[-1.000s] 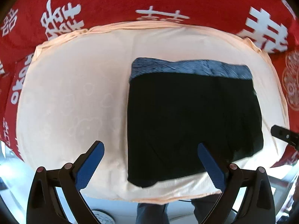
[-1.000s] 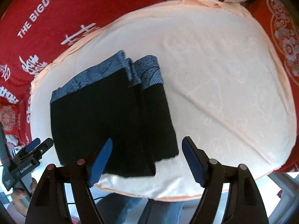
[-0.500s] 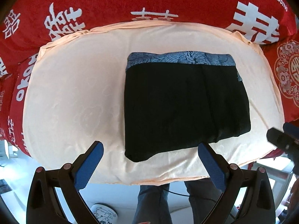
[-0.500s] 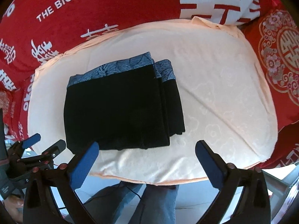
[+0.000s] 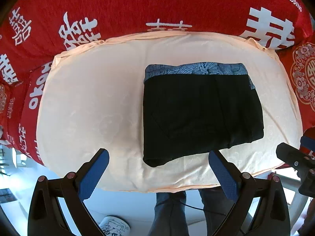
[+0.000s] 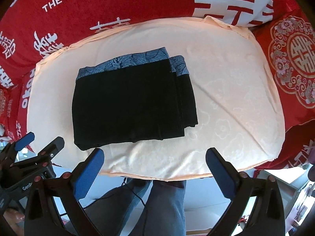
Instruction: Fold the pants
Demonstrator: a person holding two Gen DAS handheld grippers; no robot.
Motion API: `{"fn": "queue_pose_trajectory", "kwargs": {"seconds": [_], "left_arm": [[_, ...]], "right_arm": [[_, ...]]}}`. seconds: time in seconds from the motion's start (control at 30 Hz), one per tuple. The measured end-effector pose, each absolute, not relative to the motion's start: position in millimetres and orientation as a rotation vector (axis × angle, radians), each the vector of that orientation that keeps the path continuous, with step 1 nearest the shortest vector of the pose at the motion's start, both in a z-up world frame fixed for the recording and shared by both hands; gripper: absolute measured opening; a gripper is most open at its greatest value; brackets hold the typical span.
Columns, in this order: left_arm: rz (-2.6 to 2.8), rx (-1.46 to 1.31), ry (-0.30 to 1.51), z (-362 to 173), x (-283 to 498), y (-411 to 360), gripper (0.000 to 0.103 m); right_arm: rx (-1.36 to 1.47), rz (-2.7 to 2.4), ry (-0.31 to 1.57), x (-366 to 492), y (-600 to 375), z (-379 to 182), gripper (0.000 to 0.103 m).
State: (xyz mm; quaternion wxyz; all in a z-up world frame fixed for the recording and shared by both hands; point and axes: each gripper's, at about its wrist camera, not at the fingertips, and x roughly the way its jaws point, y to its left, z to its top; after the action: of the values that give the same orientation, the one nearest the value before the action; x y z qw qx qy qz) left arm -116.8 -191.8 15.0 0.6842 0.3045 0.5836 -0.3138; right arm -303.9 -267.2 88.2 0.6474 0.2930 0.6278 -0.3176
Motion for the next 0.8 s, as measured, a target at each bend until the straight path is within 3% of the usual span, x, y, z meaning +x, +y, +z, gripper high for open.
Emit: {"fn": "queue_pose_trajectory", "kwargs": {"seconds": [0.8], "left_arm": [[-0.688, 0.635, 1.319, 28.4, -115.2, -182.3, 0.101]], "right_arm": [[0.616, -0.73, 1.428, -293.1, -256.2, 107.6, 0.103]]}}
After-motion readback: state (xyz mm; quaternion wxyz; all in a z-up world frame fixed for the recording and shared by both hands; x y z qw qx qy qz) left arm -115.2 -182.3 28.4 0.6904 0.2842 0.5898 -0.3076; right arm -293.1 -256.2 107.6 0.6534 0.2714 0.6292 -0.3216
